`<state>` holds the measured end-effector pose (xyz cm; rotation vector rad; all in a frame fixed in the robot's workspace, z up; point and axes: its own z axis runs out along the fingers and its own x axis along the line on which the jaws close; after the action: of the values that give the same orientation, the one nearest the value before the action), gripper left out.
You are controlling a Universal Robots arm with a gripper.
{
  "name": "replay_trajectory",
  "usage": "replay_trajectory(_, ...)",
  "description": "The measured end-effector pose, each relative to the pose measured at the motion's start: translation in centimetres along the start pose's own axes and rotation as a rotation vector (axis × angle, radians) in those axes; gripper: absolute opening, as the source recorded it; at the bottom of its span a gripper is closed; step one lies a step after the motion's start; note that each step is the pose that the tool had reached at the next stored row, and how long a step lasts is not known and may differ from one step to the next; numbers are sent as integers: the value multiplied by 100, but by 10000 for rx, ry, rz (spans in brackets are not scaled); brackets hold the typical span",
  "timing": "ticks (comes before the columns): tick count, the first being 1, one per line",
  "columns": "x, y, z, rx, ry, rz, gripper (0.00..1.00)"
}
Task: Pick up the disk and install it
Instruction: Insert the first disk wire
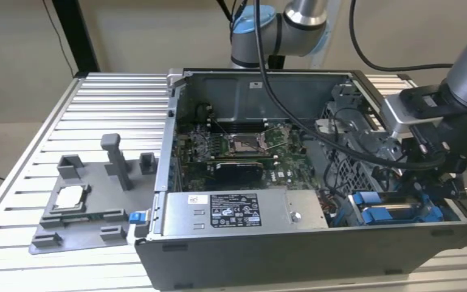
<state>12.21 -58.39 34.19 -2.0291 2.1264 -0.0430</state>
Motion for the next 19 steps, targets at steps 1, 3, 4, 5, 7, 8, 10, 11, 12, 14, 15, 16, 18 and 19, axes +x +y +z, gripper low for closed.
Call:
replay_trajectory(1, 1, 1, 2, 14, -1, -1, 0)
replay_trajectory(3, 5, 1, 8, 39, -3, -5, 0)
replay_trajectory(4, 6, 2, 11, 47, -4, -5, 0)
replay_trajectory(5, 7, 2, 13, 52, -2, -7, 0)
replay_trajectory(7, 9, 4, 17, 68, -4, -8, 0)
replay_trajectory(8, 11, 5, 19, 75, -7, -8, 0)
replay_trajectory(10, 18, 5, 20, 81, -7, -10, 0)
replay_trajectory(11, 19, 6, 19, 82, -6, -10, 0)
replay_trajectory(12, 20, 7, 19, 83, -7, -10, 0)
replay_trajectory(14, 20, 10, 19, 85, -6, -11, 0)
replay_trajectory(15, 21, 12, 19, 85, -7, -16, 0)
replay_trajectory(16, 23, 13, 20, 84, -8, -17, 0)
replay_trajectory(18, 28, 15, 20, 84, -8, -19, 0)
replay_trajectory(19, 29, 15, 21, 84, -9, -19, 0)
